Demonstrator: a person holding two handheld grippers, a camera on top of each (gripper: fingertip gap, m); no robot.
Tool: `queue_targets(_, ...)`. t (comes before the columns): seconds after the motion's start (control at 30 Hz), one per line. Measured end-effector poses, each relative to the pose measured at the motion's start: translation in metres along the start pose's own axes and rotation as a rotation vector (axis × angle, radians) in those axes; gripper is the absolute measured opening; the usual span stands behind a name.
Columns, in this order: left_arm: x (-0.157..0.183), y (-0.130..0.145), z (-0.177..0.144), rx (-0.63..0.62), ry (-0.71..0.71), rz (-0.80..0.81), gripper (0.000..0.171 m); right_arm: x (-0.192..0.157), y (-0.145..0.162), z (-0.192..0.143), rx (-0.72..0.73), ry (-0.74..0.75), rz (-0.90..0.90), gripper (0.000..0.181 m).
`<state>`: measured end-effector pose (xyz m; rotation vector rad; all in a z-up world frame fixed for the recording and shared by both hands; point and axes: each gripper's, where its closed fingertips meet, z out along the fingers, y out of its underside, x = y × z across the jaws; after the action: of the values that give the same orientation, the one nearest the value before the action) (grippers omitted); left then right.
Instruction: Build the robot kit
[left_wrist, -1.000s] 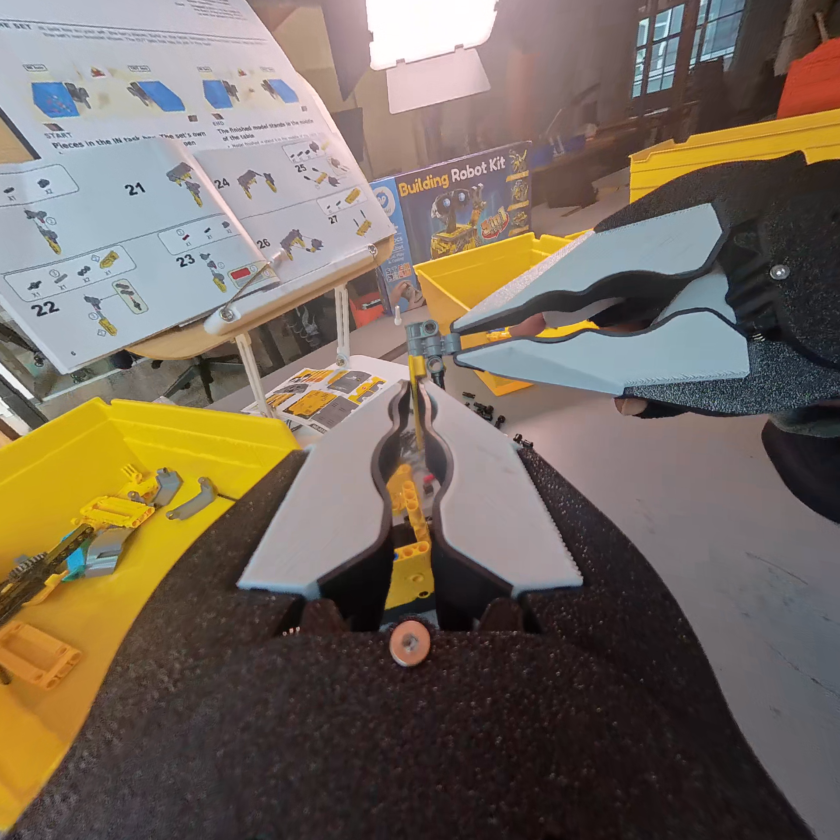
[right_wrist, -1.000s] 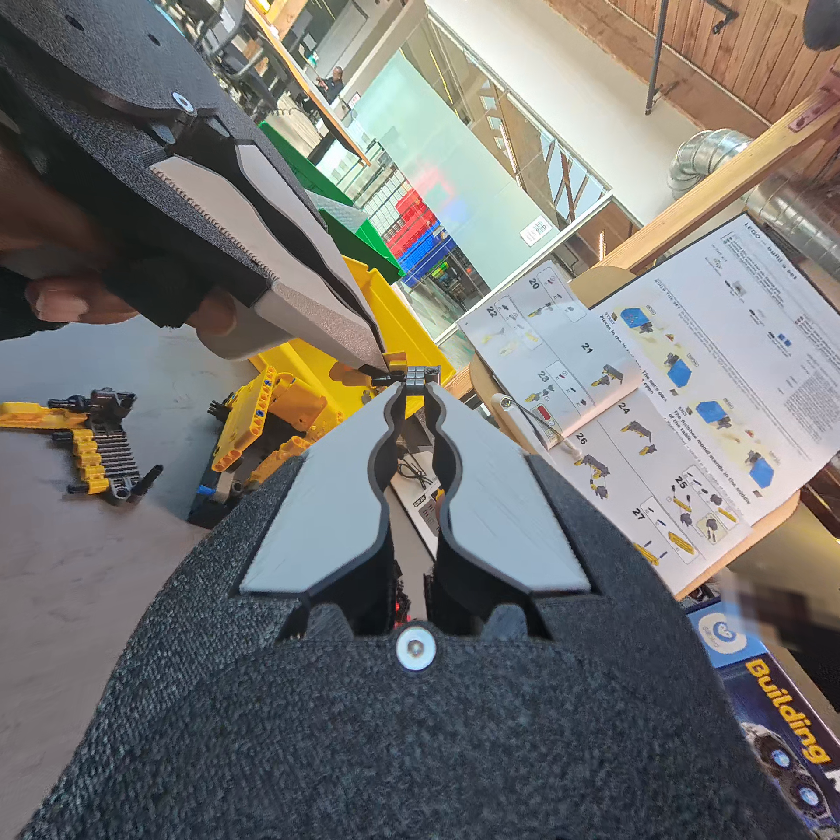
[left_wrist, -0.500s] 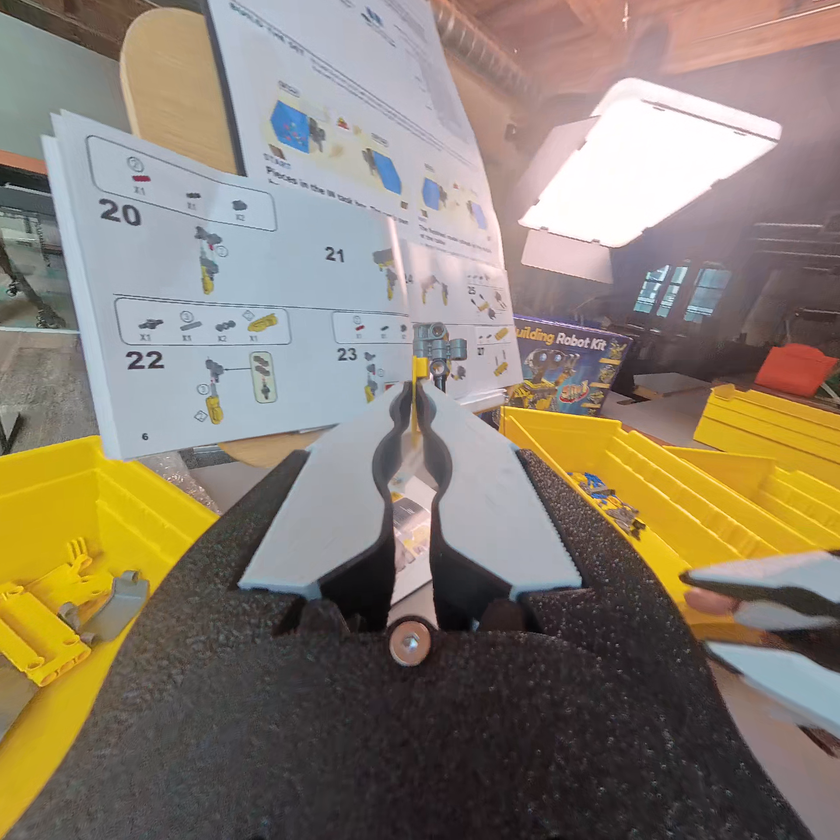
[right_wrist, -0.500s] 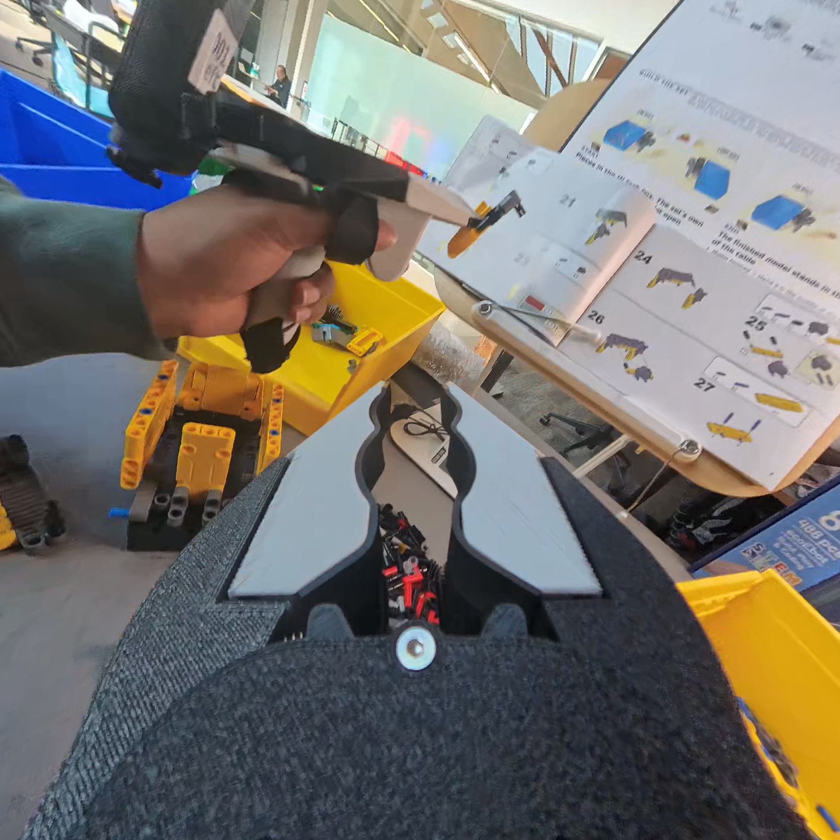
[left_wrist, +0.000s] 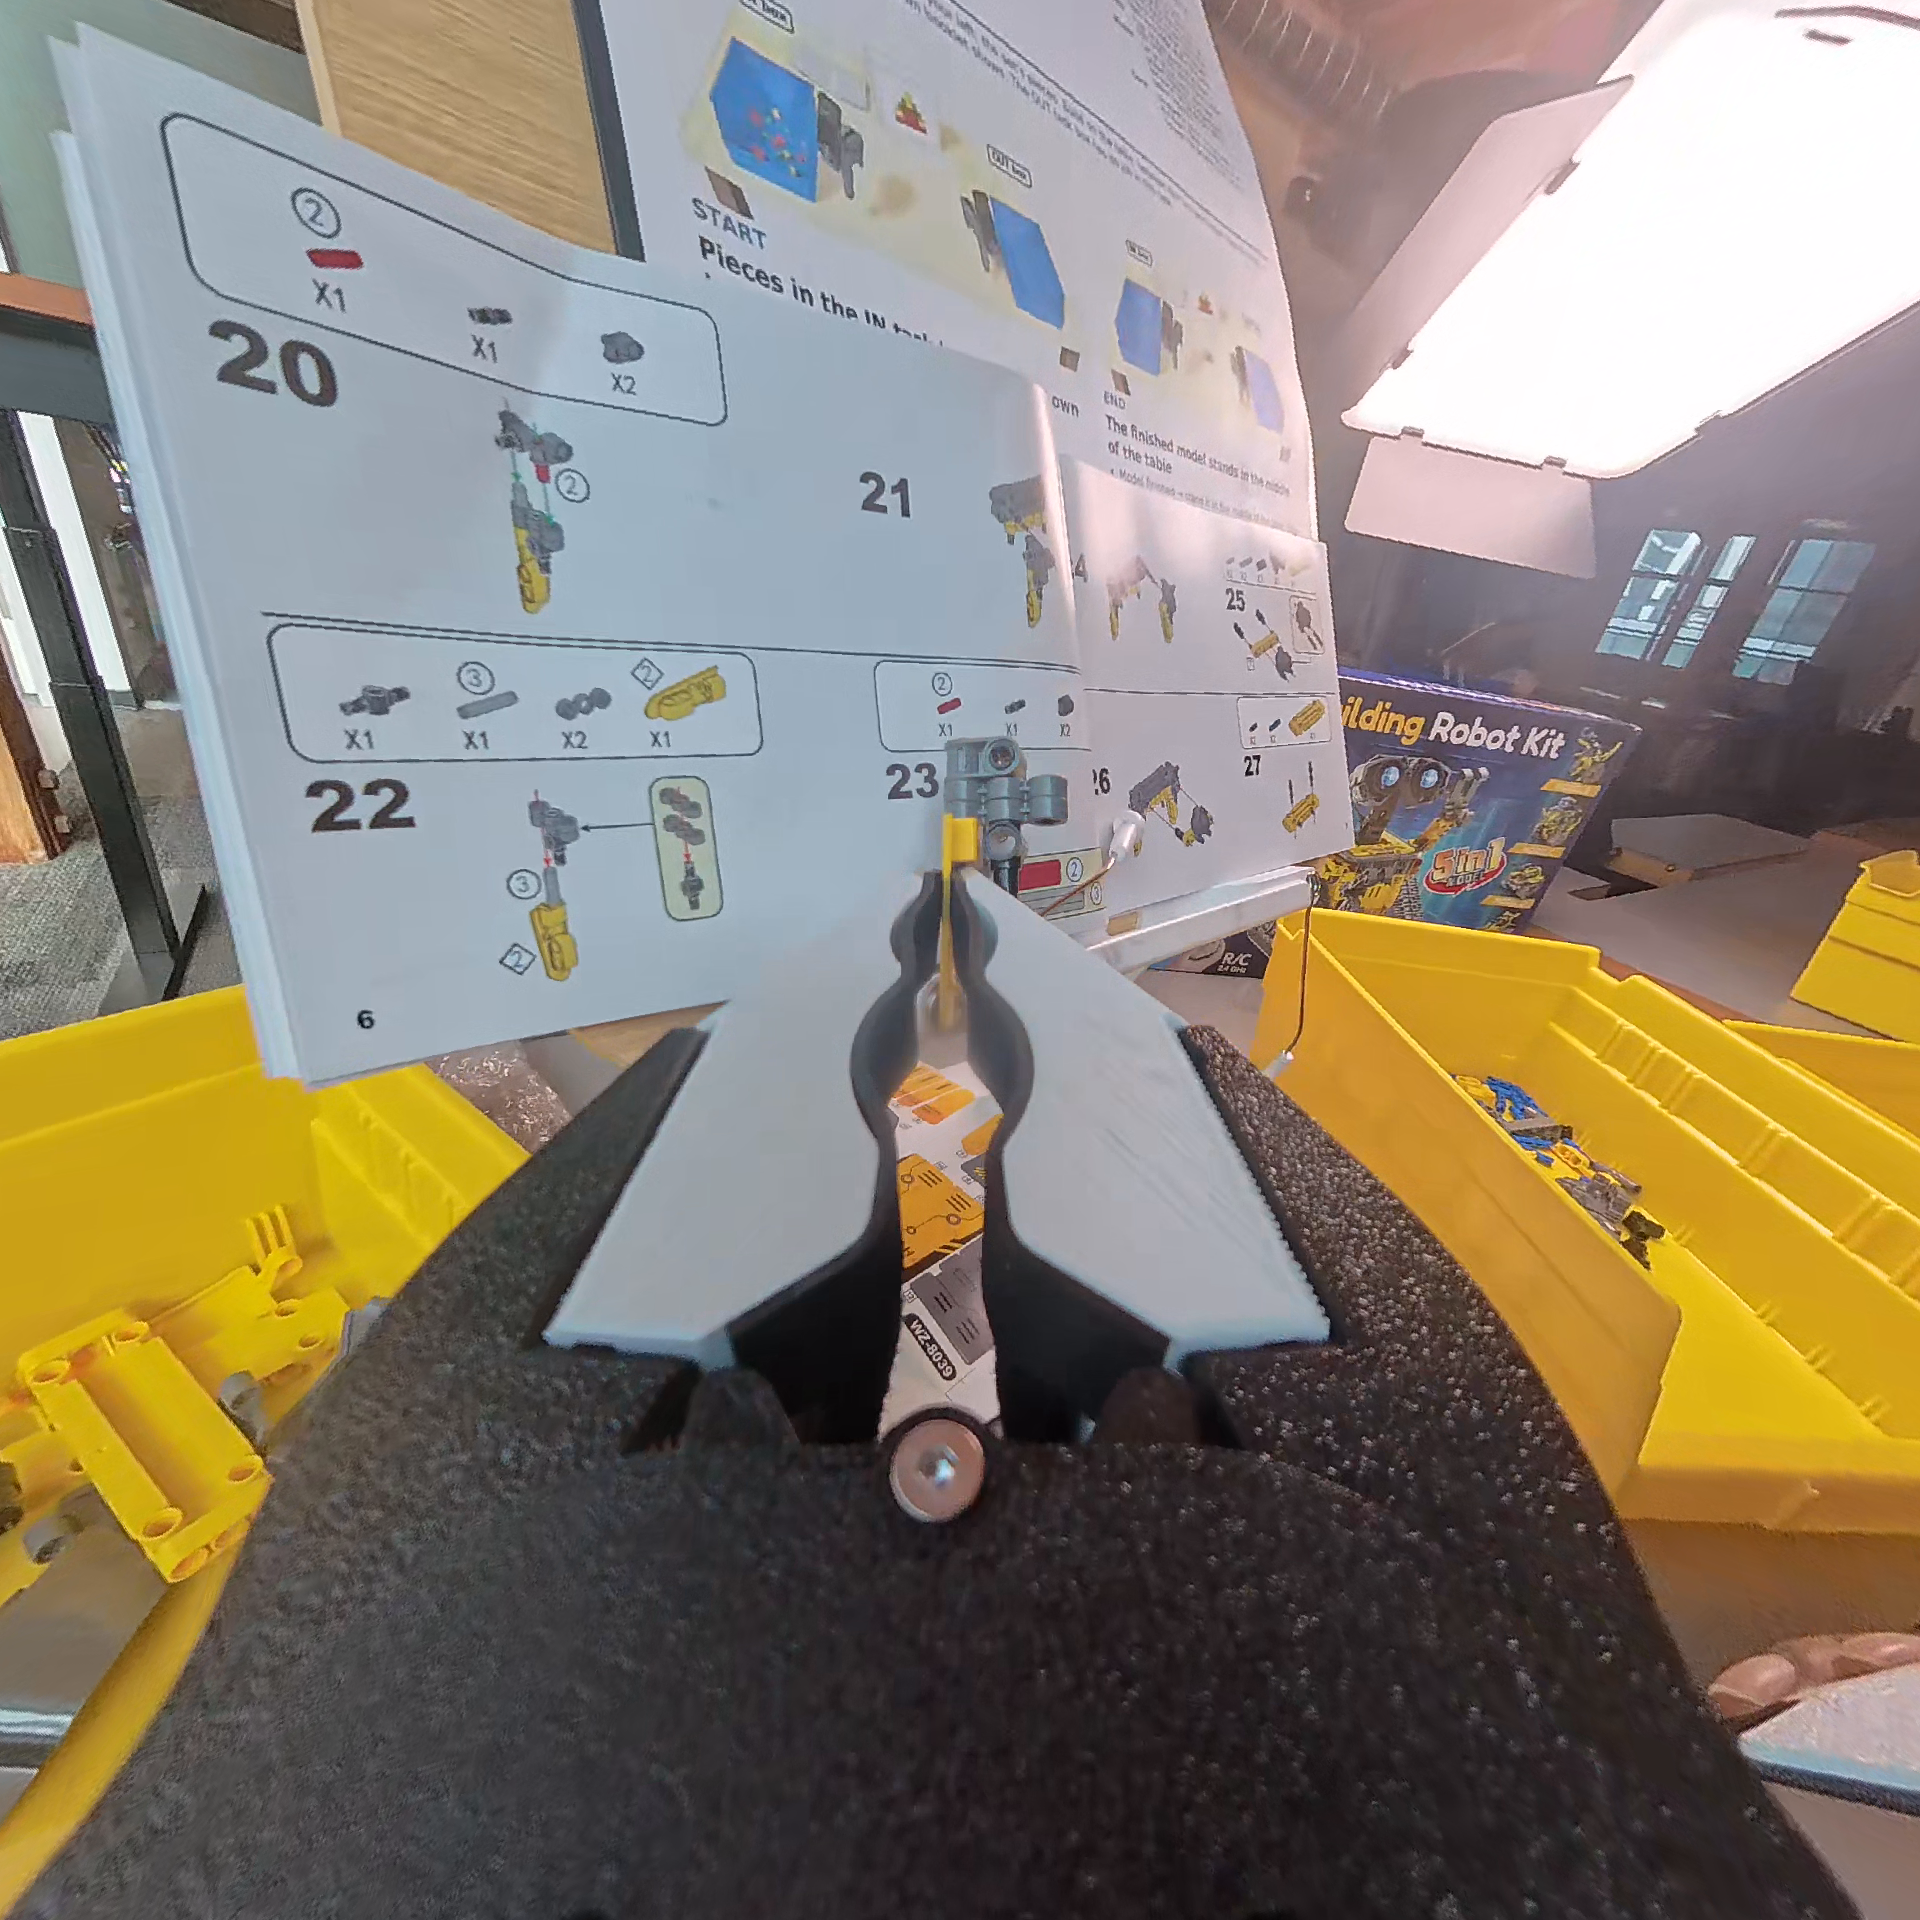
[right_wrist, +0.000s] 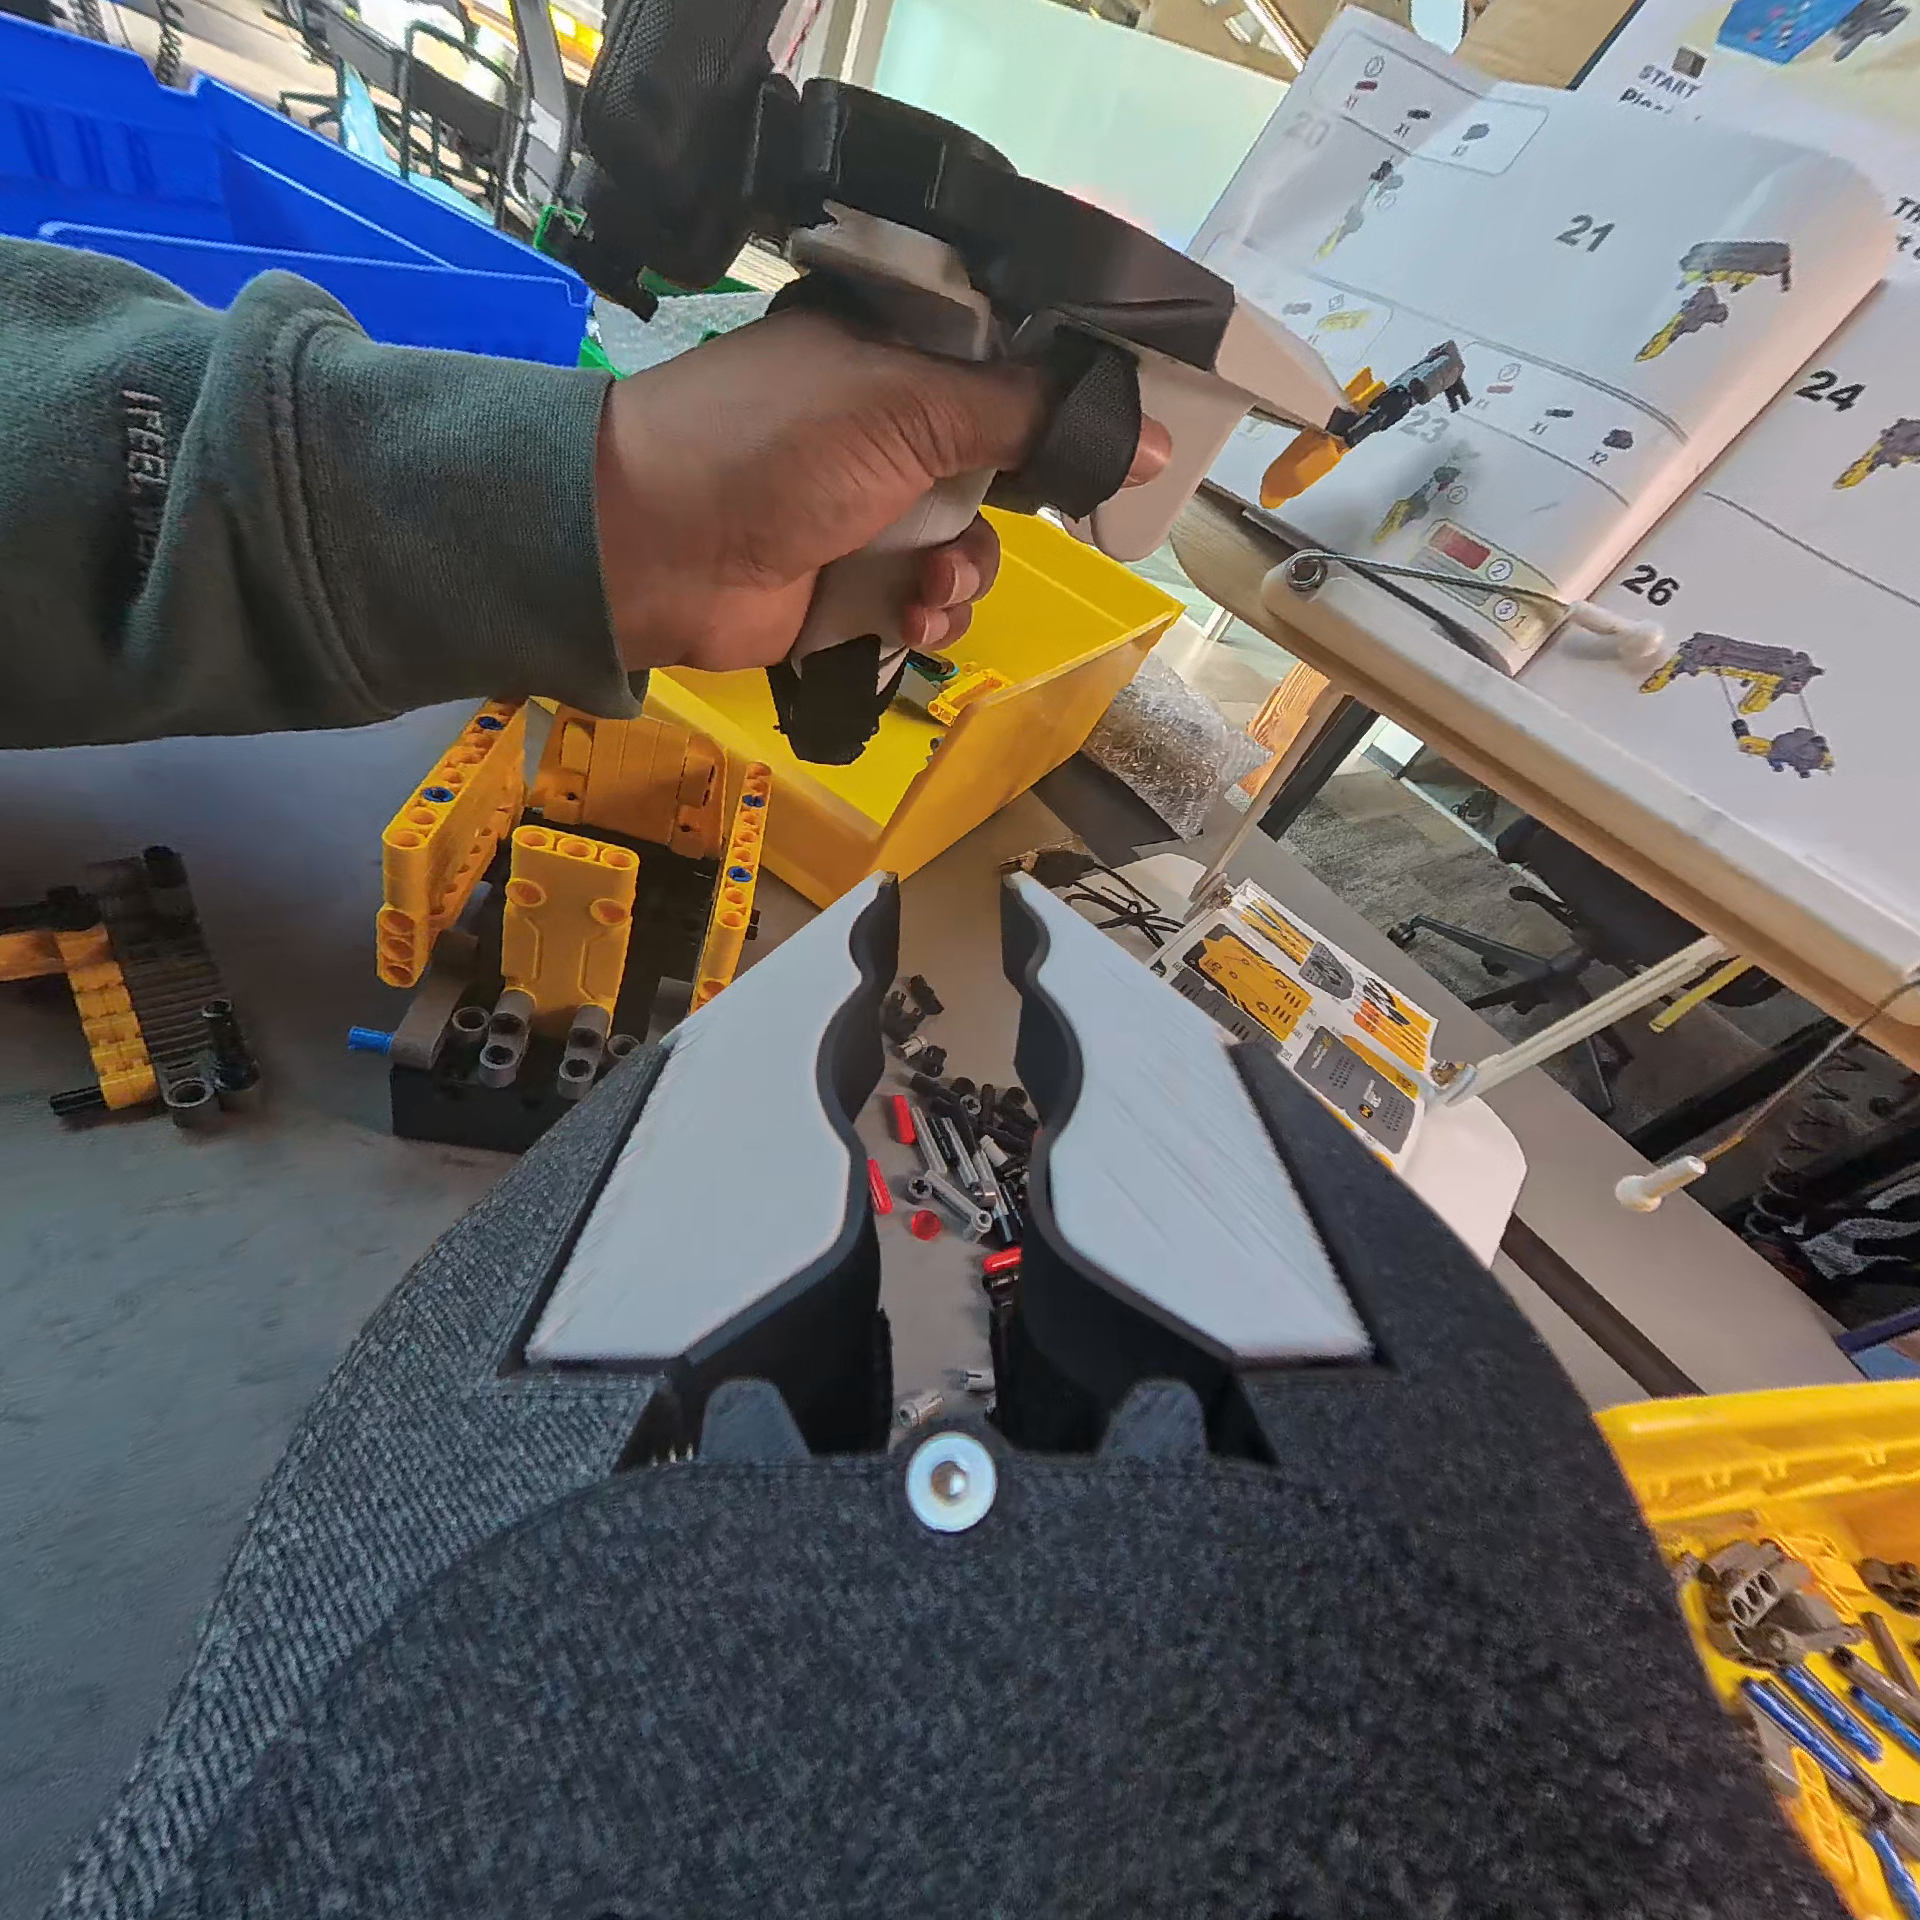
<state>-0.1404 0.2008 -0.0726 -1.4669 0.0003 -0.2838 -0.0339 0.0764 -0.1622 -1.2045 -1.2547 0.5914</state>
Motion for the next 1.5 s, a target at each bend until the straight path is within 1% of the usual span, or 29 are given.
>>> queue_targets(0.27, -0.004, 0.004, 0.003, 0.002, 0.058, -0.154, 0.000, -0.007, 0.007, 0.004, -0.016, -0.029, 0.004, 0.017)
queue_targets(0.87, 0.002, 0.002, 0.003, 0.018, 0.148, -0.263, 0.000, -0.014, 0.020, 0.006, -0.048, -0.060, 0.001, 0.016)
queue_targets(1.07, 0.002, -0.001, 0.002, 0.029, 0.180, -0.333, 0.000, -0.015, 0.021, 0.006, -0.054, -0.066, -0.004, 0.016)
queue_targets(1.2, 0.002, -0.004, 0.001, 0.033, 0.170, -0.310, 0.000, -0.015, 0.023, 0.006, -0.061, -0.066, -0.009, 0.016)
queue_targets(1.27, 0.002, -0.011, -0.002, 0.046, 0.160, -0.289, 0.000, -0.014, 0.023, 0.006, -0.062, -0.064, -0.008, 0.016)
queue_targets(1.3, 0.004, -0.018, -0.005, 0.059, 0.160, -0.271, 0.000, -0.013, 0.022, 0.005, -0.061, -0.060, -0.003, 0.016)
queue_targets(1.37, 0.009, -0.042, -0.015, 0.103, 0.165, -0.194, 0.000, -0.008, 0.021, 0.003, -0.058, -0.050, -0.004, 0.016)
queue_targets(1.43, 0.020, -0.071, -0.030, 0.160, 0.176, -0.080, 0.000, -0.001, 0.019, -0.001, -0.060, -0.041, -0.007, 0.016)
queue_targets(1.47, 0.025, -0.084, -0.039, 0.184, 0.184, -0.034, 0.001, -0.002, 0.019, -0.003, -0.066, -0.063, -0.001, 0.016)
queue_targets(1.5, 0.031, -0.093, -0.047, 0.201, 0.192, -0.001, 0.000, -0.007, 0.020, -0.005, -0.085, -0.122, 0.004, 0.016)
